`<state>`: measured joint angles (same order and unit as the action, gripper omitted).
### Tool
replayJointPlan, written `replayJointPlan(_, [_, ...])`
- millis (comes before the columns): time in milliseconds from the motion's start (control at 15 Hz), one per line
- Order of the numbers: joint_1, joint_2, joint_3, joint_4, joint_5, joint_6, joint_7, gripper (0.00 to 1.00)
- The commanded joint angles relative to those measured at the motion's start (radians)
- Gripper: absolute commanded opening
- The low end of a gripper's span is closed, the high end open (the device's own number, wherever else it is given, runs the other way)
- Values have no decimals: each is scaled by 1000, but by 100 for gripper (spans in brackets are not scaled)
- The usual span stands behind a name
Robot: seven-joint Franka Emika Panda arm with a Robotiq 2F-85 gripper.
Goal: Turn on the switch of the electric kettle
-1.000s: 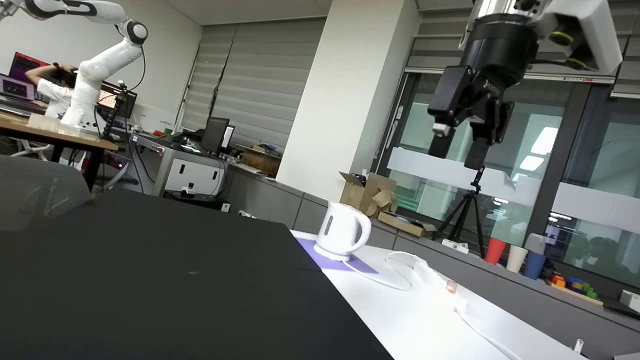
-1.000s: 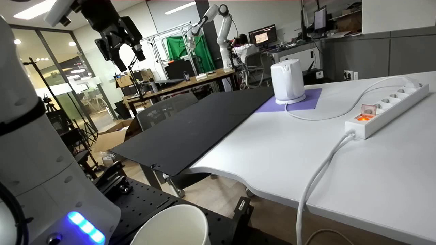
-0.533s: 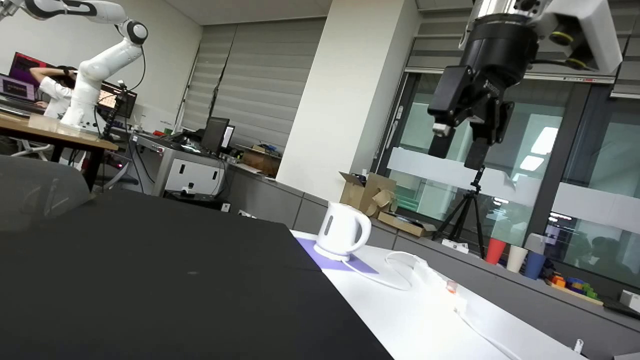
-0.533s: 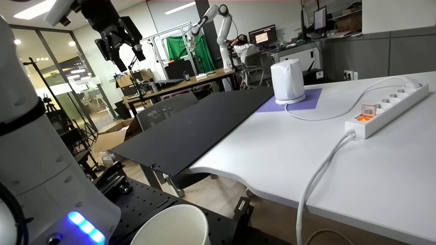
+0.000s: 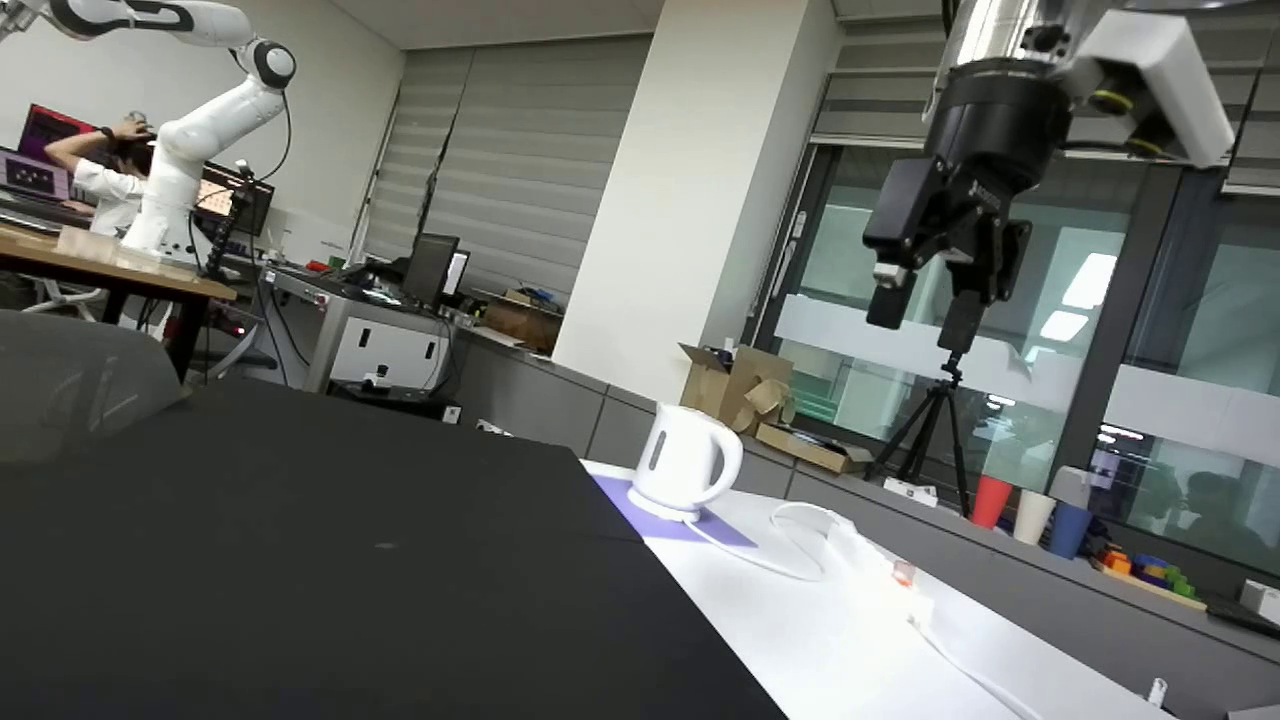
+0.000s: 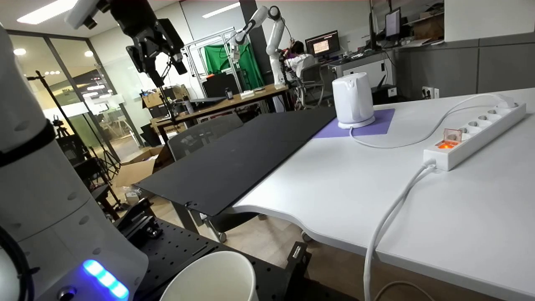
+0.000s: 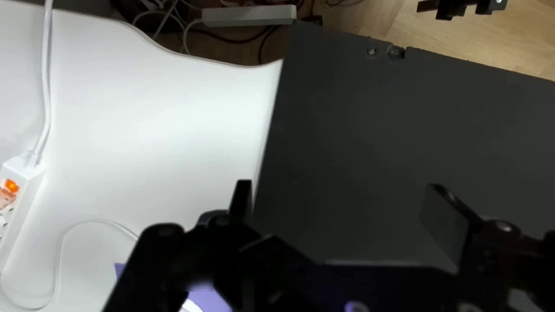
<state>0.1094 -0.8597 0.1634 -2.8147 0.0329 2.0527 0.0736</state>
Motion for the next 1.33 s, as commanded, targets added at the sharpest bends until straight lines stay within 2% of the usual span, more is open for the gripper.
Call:
replayJointPlan(0, [-80, 115, -107, 58, -54, 6, -70, 100])
replayJointPlan(200, [-137, 204, -180, 121, -96, 22, -136, 100])
replayJointPlan(467, [-212, 340, -234, 199, -170, 102, -163, 100])
replayJointPlan(600, [-230, 406, -257, 252, -157, 78, -154, 100])
replayJointPlan(667, [-217, 321, -245, 172, -156, 107, -161, 100])
replayJointPlan(867, [-230, 393, -260, 220, -155, 106, -162, 100])
replayJointPlan(1267, [-229, 403, -260, 228, -155, 105, -162, 100])
